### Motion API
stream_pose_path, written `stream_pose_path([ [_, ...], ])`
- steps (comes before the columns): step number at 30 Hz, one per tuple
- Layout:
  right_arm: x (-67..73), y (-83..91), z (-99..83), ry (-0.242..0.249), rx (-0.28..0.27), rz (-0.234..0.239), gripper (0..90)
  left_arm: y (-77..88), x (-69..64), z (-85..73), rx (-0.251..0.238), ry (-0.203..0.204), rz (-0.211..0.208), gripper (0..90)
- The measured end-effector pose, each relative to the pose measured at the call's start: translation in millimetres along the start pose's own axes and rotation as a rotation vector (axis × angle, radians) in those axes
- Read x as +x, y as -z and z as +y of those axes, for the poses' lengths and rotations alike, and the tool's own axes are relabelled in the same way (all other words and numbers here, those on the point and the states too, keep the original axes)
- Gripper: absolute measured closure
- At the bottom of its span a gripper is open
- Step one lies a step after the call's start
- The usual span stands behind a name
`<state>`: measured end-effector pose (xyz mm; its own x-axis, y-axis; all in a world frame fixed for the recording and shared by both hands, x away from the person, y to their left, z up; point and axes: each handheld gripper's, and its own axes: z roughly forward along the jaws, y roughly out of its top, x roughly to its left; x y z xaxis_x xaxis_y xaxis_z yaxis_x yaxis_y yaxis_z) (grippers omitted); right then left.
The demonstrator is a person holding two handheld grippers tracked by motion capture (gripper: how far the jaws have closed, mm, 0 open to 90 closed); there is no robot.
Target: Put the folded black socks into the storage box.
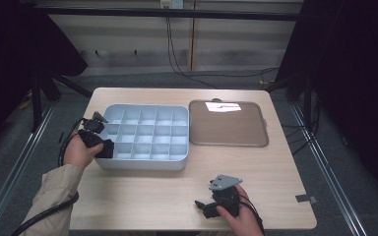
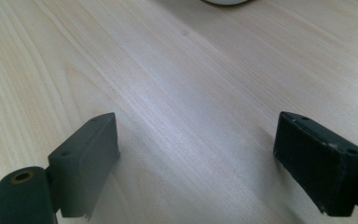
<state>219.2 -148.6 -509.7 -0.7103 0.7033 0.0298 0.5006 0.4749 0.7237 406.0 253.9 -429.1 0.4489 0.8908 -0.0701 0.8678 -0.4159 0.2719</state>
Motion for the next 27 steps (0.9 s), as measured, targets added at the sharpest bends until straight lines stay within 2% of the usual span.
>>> stream_pose_path([
  [7, 0.1, 0.0, 0.0, -0.002, 0.001, 0.0, 13.4, -6.4, -2.7, -1.4, 0.02, -0.013, 0.009, 90.0],
  [10, 0.1, 0.0, 0.0, -0.002, 0.001, 0.0, 13.4, -10.2, -2.6, -2.2, 0.029, -0.004, 0.006, 90.0],
  [27, 0.2, 0.0, -0.1, 0.0, 0.0, 0.0, 13.5, -15.5, -0.5, -8.2, 0.019, 0.012, -0.012, 90.0],
])
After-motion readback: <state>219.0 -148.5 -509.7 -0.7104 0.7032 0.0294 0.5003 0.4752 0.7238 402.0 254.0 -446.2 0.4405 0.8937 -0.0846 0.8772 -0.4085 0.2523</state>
